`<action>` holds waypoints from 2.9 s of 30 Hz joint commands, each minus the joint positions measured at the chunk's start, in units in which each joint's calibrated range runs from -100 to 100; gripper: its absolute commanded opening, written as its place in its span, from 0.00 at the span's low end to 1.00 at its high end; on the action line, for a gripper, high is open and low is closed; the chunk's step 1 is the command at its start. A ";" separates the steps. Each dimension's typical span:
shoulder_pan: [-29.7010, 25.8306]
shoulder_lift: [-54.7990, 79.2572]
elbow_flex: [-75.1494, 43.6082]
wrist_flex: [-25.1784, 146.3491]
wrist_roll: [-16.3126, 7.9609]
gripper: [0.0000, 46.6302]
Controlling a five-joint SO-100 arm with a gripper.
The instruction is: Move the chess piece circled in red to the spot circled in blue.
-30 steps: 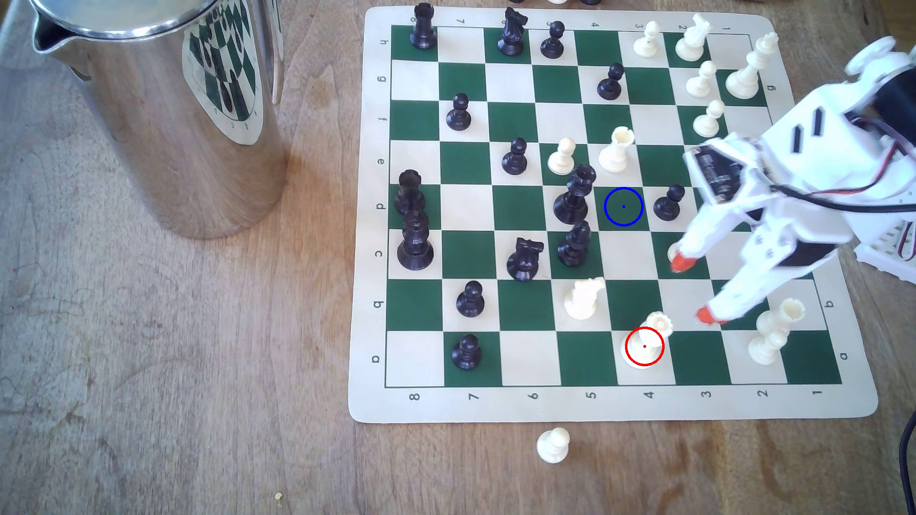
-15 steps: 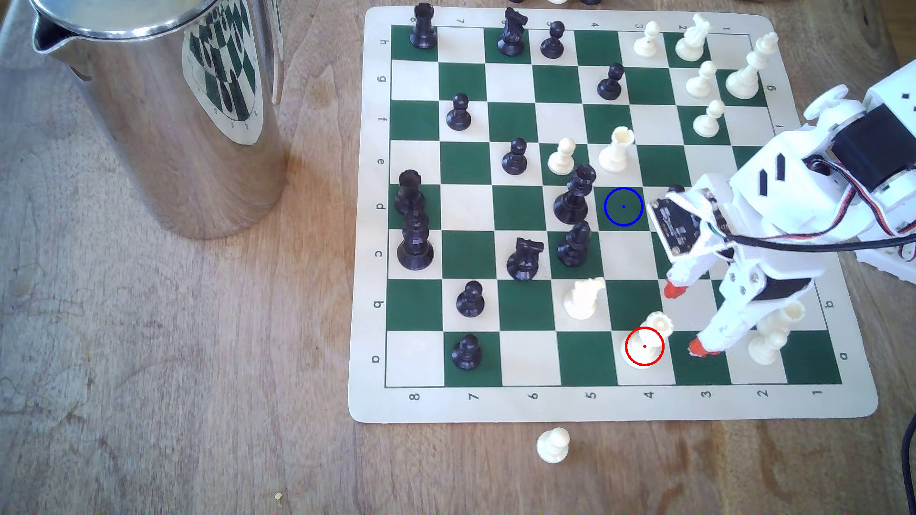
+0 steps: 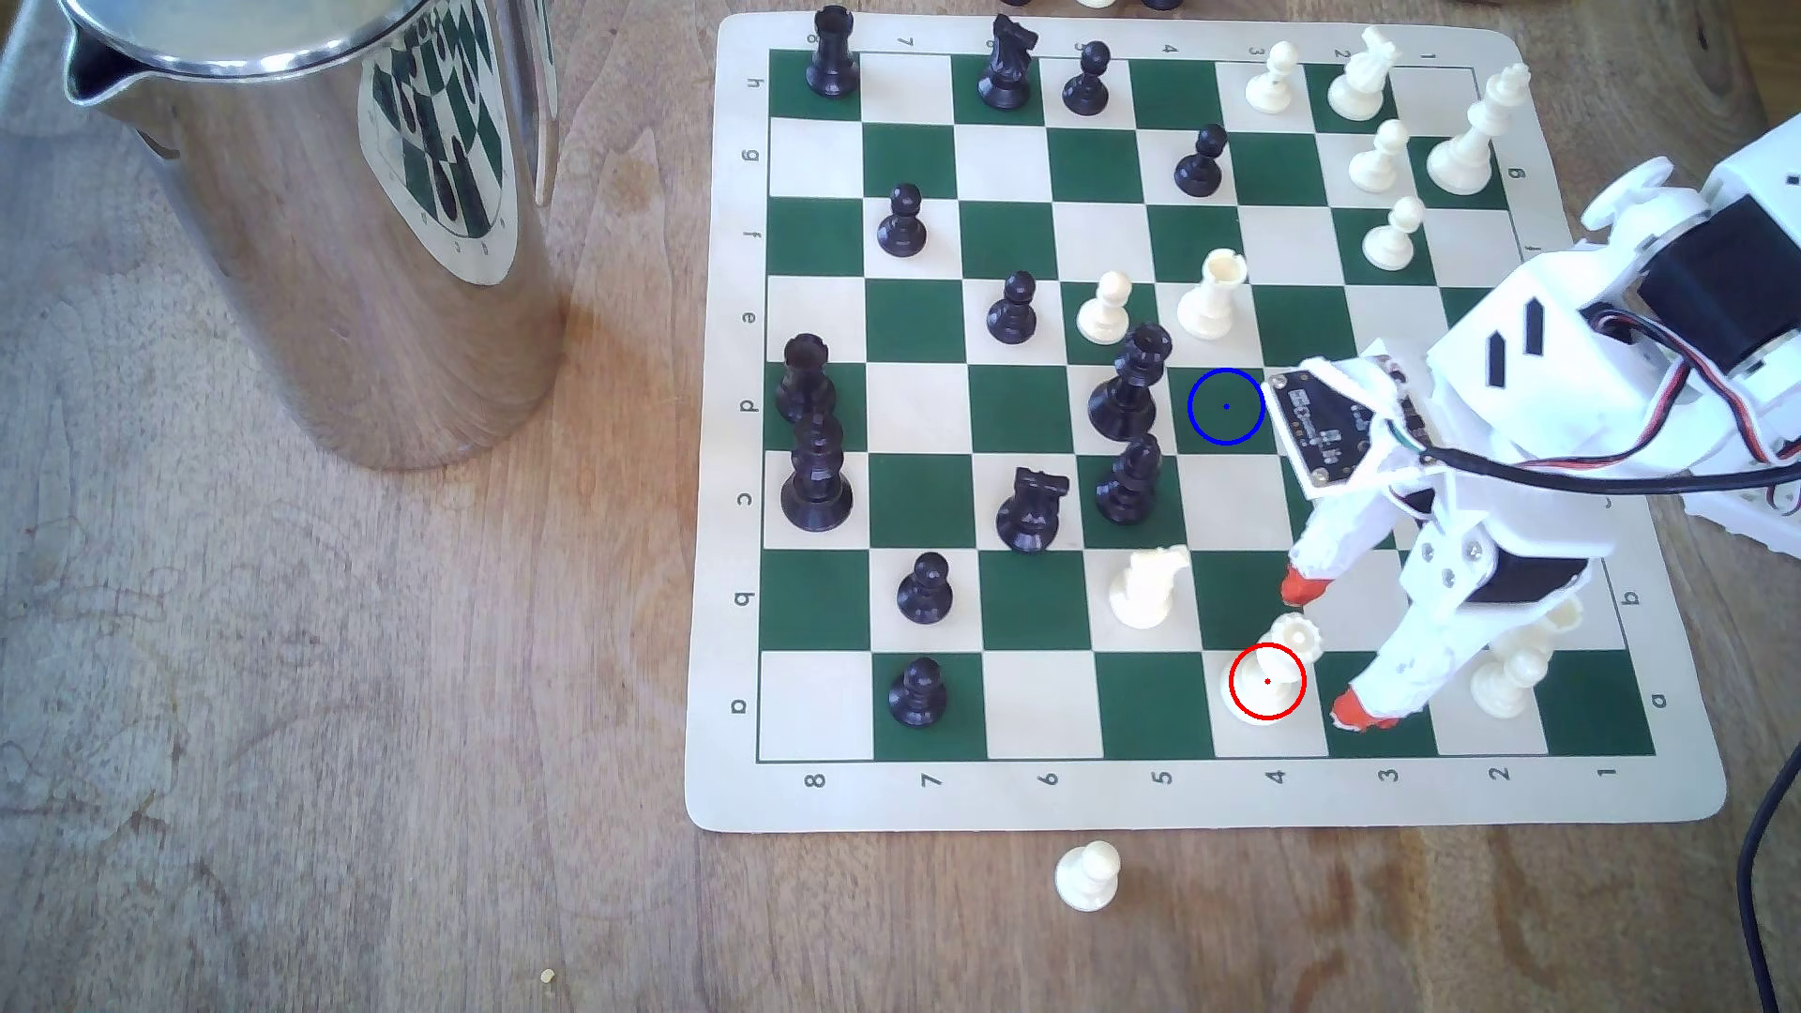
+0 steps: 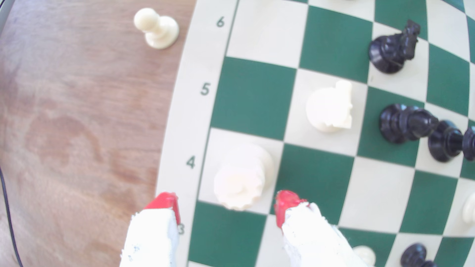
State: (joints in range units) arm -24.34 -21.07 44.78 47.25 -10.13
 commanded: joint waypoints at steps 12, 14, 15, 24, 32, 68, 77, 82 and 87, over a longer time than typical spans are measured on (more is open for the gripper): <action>-1.67 3.16 -8.88 -2.53 -0.73 0.45; -1.59 3.42 -8.88 -2.70 -0.63 0.45; -1.51 3.50 -8.88 -2.78 -0.59 0.45; -0.65 4.18 -8.88 -4.09 -0.34 0.45; -0.34 4.77 -8.88 -4.25 -0.05 0.23; 12.72 -15.01 -16.59 13.44 3.22 0.00; 18.35 -9.23 -10.42 12.13 4.88 0.00; 20.07 -6.69 -8.61 11.06 5.71 0.00; 20.46 -3.04 -7.97 10.24 6.06 0.00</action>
State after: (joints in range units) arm -4.57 -24.76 37.10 59.20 -4.37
